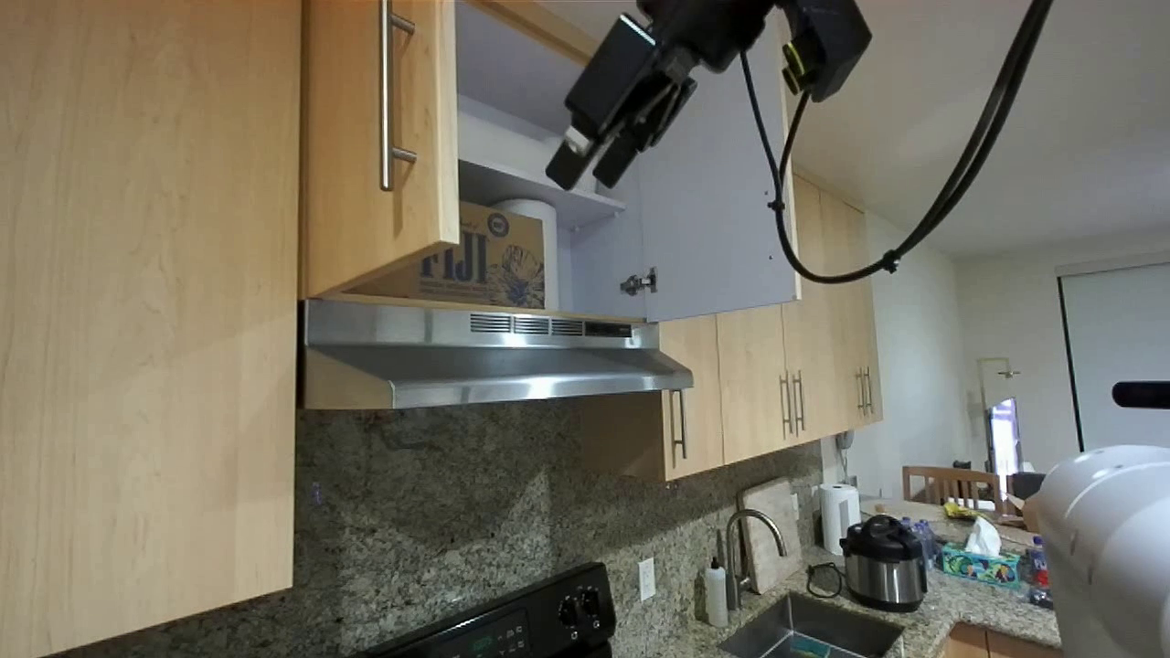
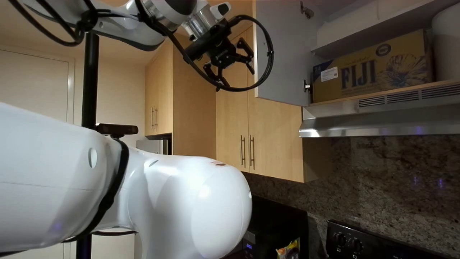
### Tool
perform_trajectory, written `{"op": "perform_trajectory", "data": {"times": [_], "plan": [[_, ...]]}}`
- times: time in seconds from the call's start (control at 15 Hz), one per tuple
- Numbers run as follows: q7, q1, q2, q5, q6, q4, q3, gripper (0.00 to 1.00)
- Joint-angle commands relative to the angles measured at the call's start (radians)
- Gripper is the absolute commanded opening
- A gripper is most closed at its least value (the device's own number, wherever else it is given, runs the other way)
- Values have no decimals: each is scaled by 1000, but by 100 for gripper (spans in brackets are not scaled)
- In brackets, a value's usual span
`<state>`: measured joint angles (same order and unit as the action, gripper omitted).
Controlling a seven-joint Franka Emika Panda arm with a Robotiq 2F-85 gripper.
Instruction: Close the left cabinet door
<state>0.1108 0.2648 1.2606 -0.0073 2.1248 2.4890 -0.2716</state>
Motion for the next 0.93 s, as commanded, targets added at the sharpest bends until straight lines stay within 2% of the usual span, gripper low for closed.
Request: {"op": "perform_trajectory", "data": {"times": [0.0, 0.53, 0.87], "plan": [[-37, -12, -46, -6, 98, -43, -36, 100], [-131, -114, -147, -32, 435, -62, -94, 100], [-169, -192, -209, -44, 530, -89, -120, 100]]}}
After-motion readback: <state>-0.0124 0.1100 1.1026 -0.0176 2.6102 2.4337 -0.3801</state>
